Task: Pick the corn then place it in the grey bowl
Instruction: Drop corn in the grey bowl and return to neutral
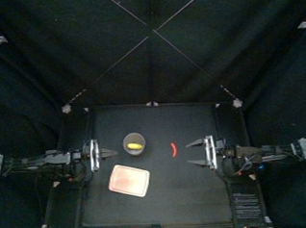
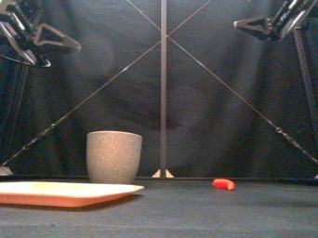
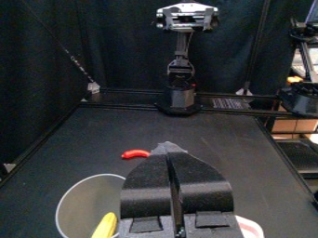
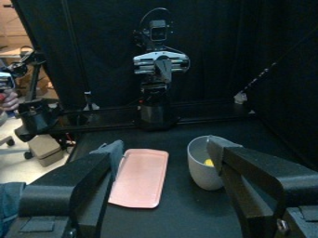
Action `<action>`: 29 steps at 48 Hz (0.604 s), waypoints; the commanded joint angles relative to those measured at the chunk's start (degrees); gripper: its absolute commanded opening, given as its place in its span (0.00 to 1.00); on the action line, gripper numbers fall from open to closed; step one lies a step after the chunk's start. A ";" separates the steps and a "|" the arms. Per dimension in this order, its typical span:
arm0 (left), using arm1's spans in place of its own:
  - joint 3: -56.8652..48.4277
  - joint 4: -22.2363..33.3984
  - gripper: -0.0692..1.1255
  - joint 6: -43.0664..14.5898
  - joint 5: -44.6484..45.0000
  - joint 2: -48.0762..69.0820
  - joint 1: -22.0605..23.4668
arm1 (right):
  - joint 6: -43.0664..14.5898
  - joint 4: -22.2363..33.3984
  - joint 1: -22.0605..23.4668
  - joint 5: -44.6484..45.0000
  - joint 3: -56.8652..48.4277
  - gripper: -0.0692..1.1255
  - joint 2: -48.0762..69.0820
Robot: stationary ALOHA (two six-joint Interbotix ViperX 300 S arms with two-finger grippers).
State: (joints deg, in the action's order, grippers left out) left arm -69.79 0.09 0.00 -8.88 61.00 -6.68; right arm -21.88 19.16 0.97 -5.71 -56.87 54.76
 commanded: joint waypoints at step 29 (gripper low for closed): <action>1.85 5.62 0.03 -0.35 -0.97 0.00 -1.05 | 0.09 0.18 0.62 -2.02 -1.76 0.93 -1.14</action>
State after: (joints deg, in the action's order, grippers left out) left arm -69.52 5.45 -0.18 -9.32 61.00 -7.38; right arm -21.88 19.34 1.49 -7.21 -59.24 53.79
